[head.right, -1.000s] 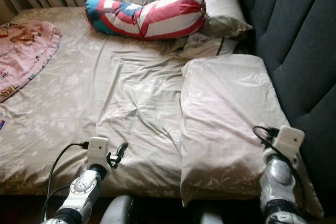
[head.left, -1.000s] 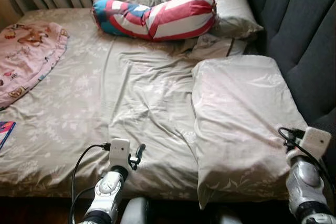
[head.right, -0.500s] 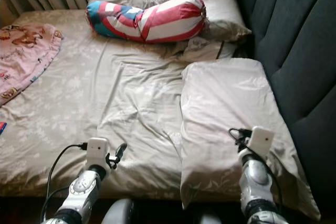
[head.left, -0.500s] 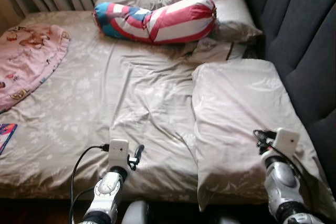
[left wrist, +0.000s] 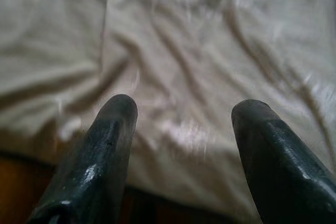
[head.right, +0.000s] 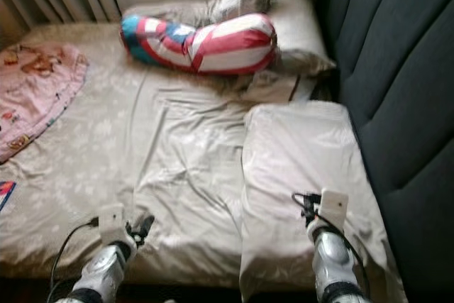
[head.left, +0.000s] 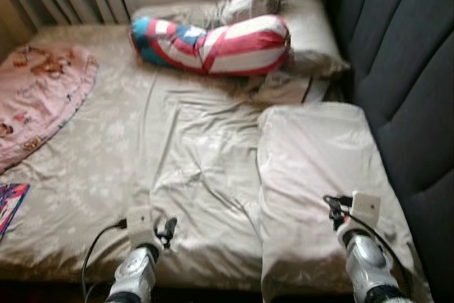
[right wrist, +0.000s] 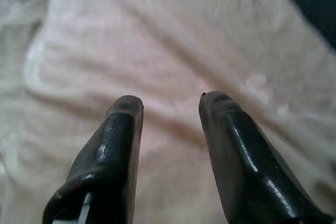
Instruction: Clean up the room
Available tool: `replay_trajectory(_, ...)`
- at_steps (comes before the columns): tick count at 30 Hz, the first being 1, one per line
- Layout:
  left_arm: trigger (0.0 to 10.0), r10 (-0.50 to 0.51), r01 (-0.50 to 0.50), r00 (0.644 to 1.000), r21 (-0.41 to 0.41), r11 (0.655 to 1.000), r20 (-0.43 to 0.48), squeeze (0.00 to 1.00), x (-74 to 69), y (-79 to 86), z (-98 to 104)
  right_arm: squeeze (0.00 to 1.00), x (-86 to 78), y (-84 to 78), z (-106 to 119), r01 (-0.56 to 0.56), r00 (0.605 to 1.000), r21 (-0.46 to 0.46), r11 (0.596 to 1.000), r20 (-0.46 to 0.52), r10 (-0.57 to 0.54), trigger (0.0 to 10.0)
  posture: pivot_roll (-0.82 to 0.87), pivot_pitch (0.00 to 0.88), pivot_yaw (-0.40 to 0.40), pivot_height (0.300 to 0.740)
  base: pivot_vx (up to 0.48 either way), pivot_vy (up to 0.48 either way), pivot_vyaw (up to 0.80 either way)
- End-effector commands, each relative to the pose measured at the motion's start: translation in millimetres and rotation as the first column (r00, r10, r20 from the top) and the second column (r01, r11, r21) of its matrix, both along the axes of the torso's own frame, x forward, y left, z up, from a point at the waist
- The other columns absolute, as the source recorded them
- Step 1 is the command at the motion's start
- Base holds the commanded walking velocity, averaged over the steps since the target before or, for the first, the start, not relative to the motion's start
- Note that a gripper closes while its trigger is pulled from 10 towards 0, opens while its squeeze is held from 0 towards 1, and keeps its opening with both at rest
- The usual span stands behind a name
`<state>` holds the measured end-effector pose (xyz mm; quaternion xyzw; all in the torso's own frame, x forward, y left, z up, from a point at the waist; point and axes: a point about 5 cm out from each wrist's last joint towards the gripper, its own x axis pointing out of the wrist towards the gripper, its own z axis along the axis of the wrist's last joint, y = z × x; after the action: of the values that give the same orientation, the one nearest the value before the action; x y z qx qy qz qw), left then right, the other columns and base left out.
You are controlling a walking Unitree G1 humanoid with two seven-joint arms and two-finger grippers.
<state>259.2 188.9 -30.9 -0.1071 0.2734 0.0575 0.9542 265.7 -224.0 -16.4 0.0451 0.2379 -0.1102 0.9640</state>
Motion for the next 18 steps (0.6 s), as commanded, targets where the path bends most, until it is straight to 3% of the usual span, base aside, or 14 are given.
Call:
replay_trajectory(1, 10.0, -0.013, 0.016, 0.995, 0.031, 0.999, -0.097, 0.00, -17.0, 4.5, -14, 0.00, -15.0, 3.3, -15, 0.001, 0.996, 0.011, 1.000, -0.086, 0.000, 10.0, -0.04, 0.000, 0.016, 0.740, 0.000, 0.000, 0.00)
replay_trajectory(3, 10.0, -0.043, 0.052, 0.988, 0.057, 0.997, -0.149, 0.00, -25.9, 3.8, -21, 0.00, -28.0, 2.3, -25, 0.018, 0.989, -0.003, 1.000, -0.146, -0.018, 10.0, -0.05, 0.000, 0.014, 0.740, 0.000, 0.000, 0.00)
replay_trajectory(7, 10.0, -0.090, 0.106, 0.979, 0.080, 0.991, -0.184, 0.00, -29.7, -0.2, -25, 0.00, -40.7, 3.2, -35, 0.043, 0.981, 0.033, 0.999, -0.189, -0.036, 10.0, -0.06, 0.000, 0.013, 0.740, 0.000, 0.000, 0.00)
replay_trajectory(18, 10.0, -0.143, 0.184, 0.963, 0.169, 0.968, -0.226, 0.00, -38.1, -2.0, -30, 0.00, -76.4, 17.9, -58, 0.068, 0.955, 0.071, 0.995, -0.294, -0.044, 10.0, -0.07, 0.000, 0.024, 0.740, 0.000, 0.000, 0.00)
